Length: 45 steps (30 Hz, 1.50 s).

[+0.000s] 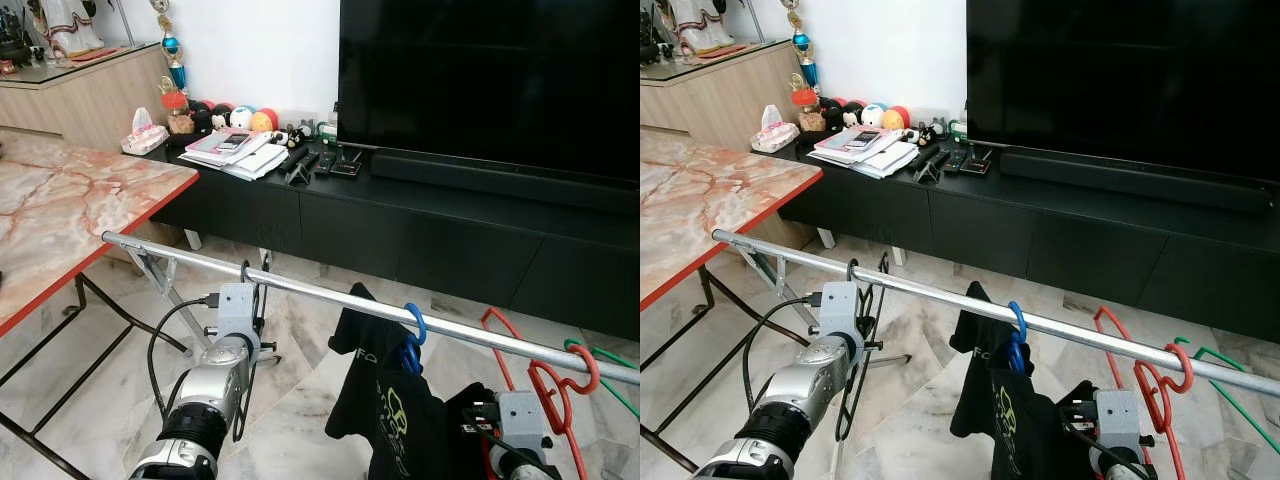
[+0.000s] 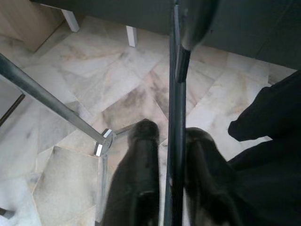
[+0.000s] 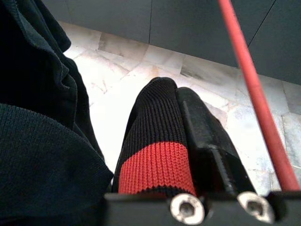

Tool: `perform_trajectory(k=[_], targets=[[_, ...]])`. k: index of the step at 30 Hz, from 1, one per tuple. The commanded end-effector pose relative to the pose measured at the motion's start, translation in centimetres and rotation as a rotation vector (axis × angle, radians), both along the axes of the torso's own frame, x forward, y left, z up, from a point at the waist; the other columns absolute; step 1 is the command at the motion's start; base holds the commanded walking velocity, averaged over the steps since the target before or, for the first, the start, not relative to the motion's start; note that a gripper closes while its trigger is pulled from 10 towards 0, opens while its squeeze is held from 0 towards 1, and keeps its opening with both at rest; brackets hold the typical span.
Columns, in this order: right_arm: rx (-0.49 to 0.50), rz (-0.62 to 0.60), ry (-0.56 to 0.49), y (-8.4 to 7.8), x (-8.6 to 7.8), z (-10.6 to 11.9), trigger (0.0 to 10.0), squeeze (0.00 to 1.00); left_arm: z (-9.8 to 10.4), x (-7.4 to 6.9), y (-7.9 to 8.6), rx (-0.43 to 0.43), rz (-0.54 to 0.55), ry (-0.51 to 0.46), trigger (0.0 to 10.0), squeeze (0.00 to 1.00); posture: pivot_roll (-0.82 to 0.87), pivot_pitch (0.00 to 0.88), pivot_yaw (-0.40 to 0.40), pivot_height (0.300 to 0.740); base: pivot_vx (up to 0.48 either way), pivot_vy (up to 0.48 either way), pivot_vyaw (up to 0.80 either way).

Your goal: Hang hanger

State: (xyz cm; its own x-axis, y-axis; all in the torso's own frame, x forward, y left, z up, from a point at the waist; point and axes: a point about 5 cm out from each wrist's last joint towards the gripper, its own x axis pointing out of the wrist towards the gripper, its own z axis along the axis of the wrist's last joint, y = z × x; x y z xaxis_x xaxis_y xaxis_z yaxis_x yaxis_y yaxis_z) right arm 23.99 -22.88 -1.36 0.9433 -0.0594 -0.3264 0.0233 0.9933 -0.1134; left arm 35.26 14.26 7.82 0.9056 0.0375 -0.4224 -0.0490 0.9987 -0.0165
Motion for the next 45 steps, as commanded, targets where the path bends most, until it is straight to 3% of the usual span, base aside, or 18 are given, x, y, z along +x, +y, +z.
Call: perform_trajectory(k=[1,19,36,39,45], targets=[[-0.006,-0.004,-0.009,-0.2,-0.2,0.0,10.0,0.0,0.2,0.2,-0.3,0.006,-0.013,-0.012,0.0,0.0,0.02,0.0,0.015,0.74,0.0,0.0,0.0],[-0.005,-0.005,-0.005,-0.1,-0.3,-0.1,10.0,0.0,-0.5,-0.5,0.4,0.036,-0.028,-0.006,0.0,0.0,0.03,0.0,0.014,0.74,0.0,0.0,0.0],[-0.01,-0.005,-0.008,-0.3,-0.2,0.0,10.0,0.0,1.0,-1.0,1.5,0.079,-0.042,-0.183,0.0,0.0,0.03,0.0,0.01,0.74,0.0,0.0,0.0],[-0.011,-0.009,-0.01,-0.4,-0.2,0.1,10.0,0.0,1.2,-1.5,1.8,0.093,-0.064,-0.224,0.0,0.0,0.03,0.0,0.012,0.74,0.0,0.0,0.0],[-0.012,-0.013,-0.01,-0.5,-0.4,0.0,10.0,0.0,-0.5,-4.3,3.1,0.186,-0.157,-0.224,0.0,0.0,0.03,0.0,0.016,0.74,0.0,0.0,0.0]])
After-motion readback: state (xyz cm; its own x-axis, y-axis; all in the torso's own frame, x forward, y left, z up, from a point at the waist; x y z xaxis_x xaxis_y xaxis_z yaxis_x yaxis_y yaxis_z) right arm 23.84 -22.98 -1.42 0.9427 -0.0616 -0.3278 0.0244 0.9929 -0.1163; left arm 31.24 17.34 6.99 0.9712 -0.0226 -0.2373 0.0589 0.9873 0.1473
